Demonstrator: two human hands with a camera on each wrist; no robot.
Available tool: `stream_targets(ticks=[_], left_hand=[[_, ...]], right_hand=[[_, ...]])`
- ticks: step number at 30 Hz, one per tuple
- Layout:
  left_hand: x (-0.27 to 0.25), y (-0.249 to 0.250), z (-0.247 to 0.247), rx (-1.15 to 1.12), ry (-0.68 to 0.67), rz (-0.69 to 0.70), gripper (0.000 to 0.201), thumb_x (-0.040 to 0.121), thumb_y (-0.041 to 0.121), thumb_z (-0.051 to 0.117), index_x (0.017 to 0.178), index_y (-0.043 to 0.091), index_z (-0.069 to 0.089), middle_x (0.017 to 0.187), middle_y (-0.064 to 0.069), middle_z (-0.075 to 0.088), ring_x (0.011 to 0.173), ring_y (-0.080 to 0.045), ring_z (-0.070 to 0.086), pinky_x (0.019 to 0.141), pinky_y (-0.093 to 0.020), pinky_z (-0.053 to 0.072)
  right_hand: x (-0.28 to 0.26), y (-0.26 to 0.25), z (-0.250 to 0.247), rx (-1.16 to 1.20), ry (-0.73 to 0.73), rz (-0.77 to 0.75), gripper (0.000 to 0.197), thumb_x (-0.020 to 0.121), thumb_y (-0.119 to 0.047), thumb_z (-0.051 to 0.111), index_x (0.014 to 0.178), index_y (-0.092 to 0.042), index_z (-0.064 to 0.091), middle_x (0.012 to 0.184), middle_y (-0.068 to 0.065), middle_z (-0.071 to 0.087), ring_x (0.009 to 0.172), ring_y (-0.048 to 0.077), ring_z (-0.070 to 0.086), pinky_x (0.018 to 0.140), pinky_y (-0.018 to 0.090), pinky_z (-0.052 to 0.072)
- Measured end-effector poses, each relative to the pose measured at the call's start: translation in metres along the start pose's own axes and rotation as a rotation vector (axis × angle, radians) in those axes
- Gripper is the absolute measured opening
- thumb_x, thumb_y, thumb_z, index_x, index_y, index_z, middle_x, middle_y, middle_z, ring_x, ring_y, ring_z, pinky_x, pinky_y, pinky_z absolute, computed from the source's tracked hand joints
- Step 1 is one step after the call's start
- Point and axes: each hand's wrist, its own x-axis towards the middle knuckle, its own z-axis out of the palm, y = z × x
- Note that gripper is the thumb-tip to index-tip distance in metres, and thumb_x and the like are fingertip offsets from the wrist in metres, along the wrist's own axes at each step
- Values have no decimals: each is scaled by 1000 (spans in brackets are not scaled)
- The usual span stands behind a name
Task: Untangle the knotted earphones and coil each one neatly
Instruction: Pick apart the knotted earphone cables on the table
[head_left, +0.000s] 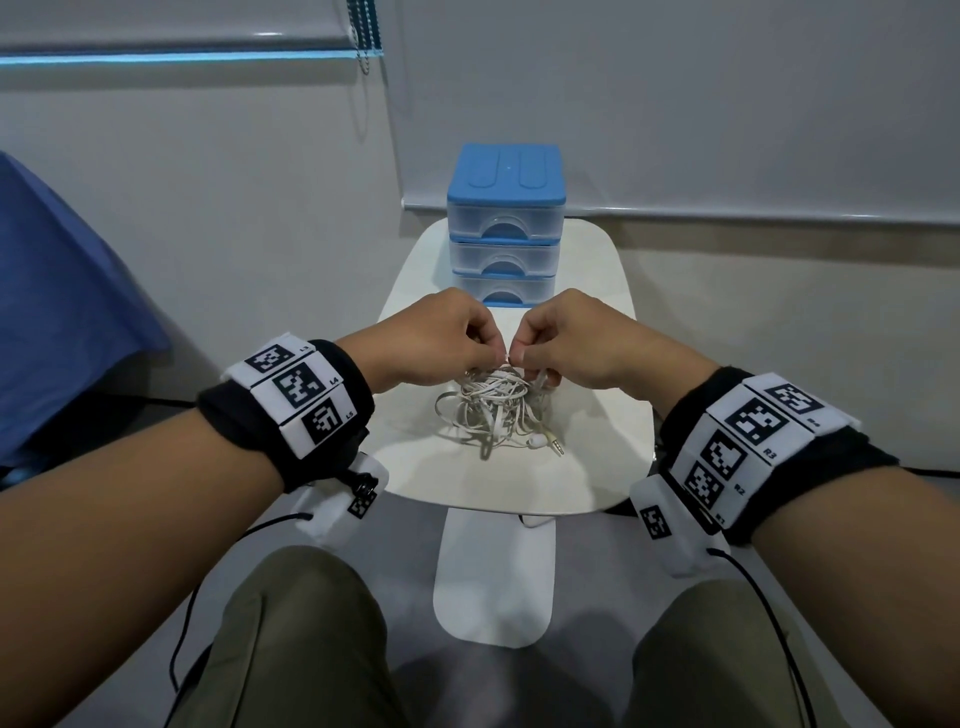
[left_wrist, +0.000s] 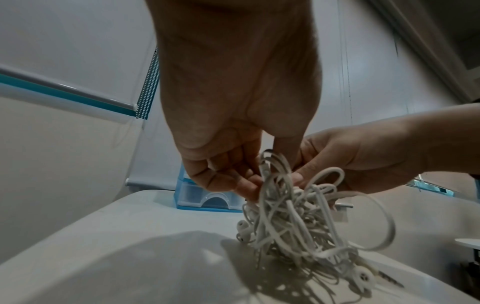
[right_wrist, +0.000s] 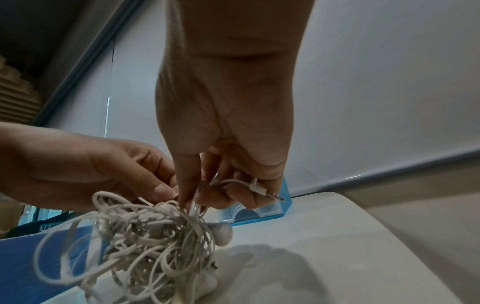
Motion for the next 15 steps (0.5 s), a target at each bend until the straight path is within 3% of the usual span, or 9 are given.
stream_targets(ticks=[4, 7, 10, 15], left_hand=[[2, 0, -1, -11, 19, 3, 7, 91, 19, 72, 85, 16, 74, 83, -3, 76, 75, -15, 67, 83, -46, 59], [2, 4, -1, 6, 35, 27, 5, 92, 21, 72, 92, 16, 73, 85, 1, 75, 86, -22, 72, 85, -42, 59], [2, 7, -2, 63, 53, 59, 4, 96, 19, 69, 96, 16, 72, 90, 3, 72, 86, -19, 68, 76, -31, 54], [2, 5, -1, 10, 114, 69, 9, 101, 21, 62, 99, 15, 67, 92, 6, 67, 78, -11, 58, 67, -23, 44]], right_hand=[[3, -1, -5, 91, 69, 1, 12, 91, -13, 68, 81, -18, 73, 82, -2, 69, 77, 15, 58, 70, 30, 49], [5, -1, -3, 173, 66, -13, 13, 93, -22, 72, 86, -11, 75, 84, 3, 70, 76, 14, 59, 72, 28, 47], [1, 1, -3, 227, 30, 9, 14, 94, -21, 72, 87, -8, 73, 79, 4, 66, 71, 14, 56, 60, 21, 42], [-5, 0, -7, 235, -7, 52, 7, 90, -11, 71, 83, -13, 72, 77, 3, 72, 66, 11, 59, 61, 25, 41]])
